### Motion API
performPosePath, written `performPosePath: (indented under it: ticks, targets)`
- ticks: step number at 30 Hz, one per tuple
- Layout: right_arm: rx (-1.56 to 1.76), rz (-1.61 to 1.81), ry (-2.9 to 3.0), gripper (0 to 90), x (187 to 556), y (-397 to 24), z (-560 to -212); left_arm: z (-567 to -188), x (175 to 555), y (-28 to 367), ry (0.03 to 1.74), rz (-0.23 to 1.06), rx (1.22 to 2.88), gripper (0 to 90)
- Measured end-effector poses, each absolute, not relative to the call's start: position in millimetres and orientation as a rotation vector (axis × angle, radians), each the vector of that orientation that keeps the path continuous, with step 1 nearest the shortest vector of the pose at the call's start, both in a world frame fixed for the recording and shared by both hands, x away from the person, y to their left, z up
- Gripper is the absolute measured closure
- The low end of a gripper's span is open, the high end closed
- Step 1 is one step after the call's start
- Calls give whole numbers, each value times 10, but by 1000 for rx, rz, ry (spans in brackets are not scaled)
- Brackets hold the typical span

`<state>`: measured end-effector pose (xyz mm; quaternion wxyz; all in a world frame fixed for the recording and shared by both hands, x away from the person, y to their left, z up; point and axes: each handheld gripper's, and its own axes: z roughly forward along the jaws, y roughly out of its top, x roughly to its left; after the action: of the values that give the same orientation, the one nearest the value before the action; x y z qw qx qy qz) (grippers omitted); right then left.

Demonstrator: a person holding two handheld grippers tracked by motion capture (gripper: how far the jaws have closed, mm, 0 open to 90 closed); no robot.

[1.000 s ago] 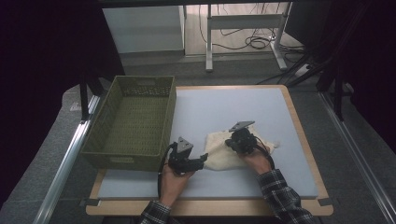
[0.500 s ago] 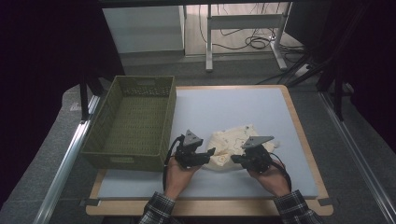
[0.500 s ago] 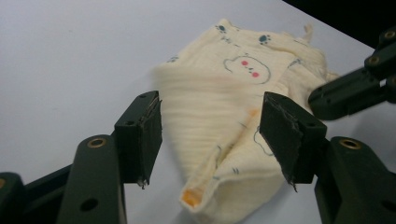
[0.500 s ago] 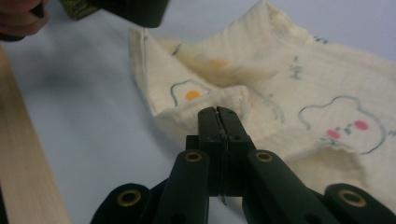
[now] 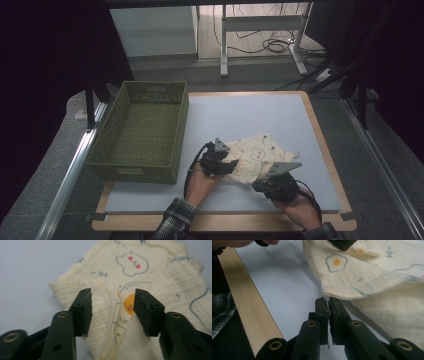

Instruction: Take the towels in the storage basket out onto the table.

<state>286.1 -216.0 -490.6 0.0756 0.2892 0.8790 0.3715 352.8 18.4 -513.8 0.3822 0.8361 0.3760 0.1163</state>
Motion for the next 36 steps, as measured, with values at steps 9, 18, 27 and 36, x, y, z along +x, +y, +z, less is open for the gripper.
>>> performPosePath:
  ticks: [9,18,27,36]
  targets:
    - [935,1186,2542,745,2957,-2403,-4687,-5248,3527,239,1005,305,2125,811]
    - [845,1055,2663,649,3081,-1917,-5073,-5118,3316,546,1073,439,2005,846]
    - [811,959,2575,881,3023,-1902,-5219,-5220,3184,679,1155,487,1995,793]
    - [780,1082,2722,891,2632,-1943,-5050,-5313,3075,787,1191,465,1966,718]
